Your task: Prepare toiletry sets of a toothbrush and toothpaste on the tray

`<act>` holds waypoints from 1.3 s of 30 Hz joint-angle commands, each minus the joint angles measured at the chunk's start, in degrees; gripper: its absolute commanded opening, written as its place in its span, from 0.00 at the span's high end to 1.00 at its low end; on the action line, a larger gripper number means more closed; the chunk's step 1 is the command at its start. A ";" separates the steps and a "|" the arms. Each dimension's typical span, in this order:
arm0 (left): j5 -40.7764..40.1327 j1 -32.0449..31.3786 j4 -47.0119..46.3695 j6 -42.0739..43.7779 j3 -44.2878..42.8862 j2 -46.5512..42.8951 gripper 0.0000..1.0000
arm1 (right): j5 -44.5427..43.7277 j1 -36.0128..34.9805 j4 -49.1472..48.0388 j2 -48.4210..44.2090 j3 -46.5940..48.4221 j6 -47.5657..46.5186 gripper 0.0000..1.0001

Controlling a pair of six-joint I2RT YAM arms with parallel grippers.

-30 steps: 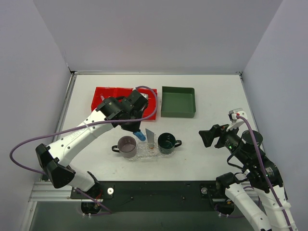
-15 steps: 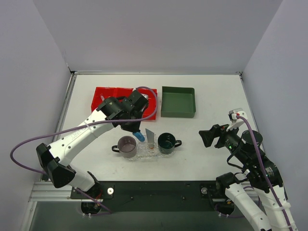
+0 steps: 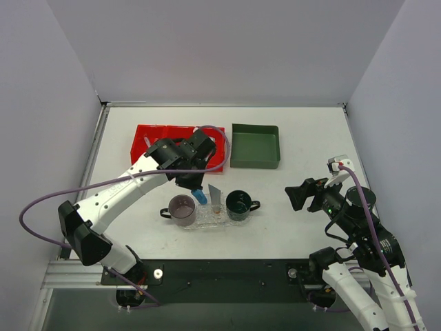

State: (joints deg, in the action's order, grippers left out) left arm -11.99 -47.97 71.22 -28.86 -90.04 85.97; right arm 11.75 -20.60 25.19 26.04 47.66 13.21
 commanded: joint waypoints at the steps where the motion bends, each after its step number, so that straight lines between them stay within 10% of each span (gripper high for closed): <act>1: -0.49 -0.29 -1.26 1.00 -1.45 0.86 1.00 | -0.94 0.30 -0.58 -0.03 -0.37 -0.12 0.27; 39: 0.39 -0.29 -1.00 3.02 -3.74 6.49 0.99 | -0.41 0.38 -0.67 0.68 -0.46 0.24 0.27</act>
State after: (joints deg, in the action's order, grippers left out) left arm -11.70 -48.07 70.94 -26.44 -91.39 92.01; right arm 11.75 -20.60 25.21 26.06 47.66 13.39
